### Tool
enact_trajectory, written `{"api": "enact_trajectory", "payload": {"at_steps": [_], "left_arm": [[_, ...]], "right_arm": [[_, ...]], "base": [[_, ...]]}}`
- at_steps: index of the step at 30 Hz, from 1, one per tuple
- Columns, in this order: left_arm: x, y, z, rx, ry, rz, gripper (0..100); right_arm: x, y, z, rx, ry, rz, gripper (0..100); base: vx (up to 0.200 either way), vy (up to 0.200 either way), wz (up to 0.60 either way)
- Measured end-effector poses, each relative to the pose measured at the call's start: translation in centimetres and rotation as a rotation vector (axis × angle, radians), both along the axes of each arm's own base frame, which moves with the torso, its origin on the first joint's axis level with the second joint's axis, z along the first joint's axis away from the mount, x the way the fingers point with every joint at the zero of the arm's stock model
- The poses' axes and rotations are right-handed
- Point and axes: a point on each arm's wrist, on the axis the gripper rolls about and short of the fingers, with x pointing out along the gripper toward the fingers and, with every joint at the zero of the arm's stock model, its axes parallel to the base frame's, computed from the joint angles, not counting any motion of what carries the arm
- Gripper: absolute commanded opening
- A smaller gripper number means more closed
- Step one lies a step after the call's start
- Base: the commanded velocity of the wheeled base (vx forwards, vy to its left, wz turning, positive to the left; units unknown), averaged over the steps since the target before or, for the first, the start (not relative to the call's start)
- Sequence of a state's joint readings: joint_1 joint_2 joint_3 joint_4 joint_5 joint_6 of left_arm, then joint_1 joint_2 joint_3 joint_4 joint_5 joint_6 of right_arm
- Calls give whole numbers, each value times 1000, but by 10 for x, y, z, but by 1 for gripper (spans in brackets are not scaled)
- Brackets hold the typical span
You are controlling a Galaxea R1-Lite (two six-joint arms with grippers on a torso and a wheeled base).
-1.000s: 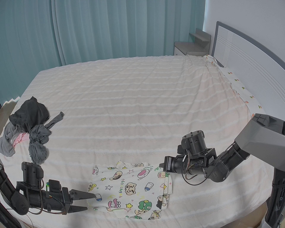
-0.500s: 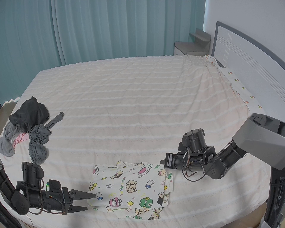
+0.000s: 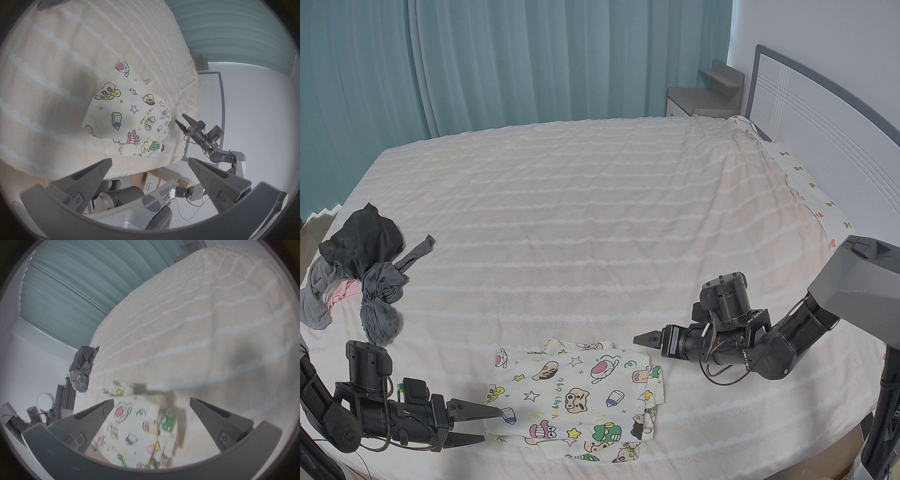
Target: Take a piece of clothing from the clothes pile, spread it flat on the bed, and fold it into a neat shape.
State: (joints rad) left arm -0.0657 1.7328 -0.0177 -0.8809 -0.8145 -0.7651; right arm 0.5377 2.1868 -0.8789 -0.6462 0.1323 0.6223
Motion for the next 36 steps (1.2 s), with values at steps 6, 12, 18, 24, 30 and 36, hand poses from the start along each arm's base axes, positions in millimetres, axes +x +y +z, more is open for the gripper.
{"api": "enact_trajectory", "payload": {"at_steps": [6, 12, 18, 24, 30, 36], "left_arm": [[0, 0, 0, -2, -3, 1, 100], [1, -1, 1, -2, -4, 1, 100], [1, -1, 0, -2, -2, 0, 100], [1, -1, -1, -1, 1, -2, 100], [3, -1, -2, 0, -5, -3, 100], [3, -1, -3, 0, 0, -4, 100]], "right_arm": [[-44, 2, 5, -17, 47, 65, 100], [-63, 14, 9, 7, 22, 121, 100], [-70, 26, 1, -1, 30, 159, 100], [-71, 28, -8, -13, 47, 167, 100], [-70, 30, -12, -16, 49, 170, 100], [-66, 33, -1, 30, -31, 161, 100]], "base": [[-33, 0, 0], [-200, 0, 0], [-200, 0, 0], [-100, 0, 0], [0, 0, 0], [0, 0, 0]]}}
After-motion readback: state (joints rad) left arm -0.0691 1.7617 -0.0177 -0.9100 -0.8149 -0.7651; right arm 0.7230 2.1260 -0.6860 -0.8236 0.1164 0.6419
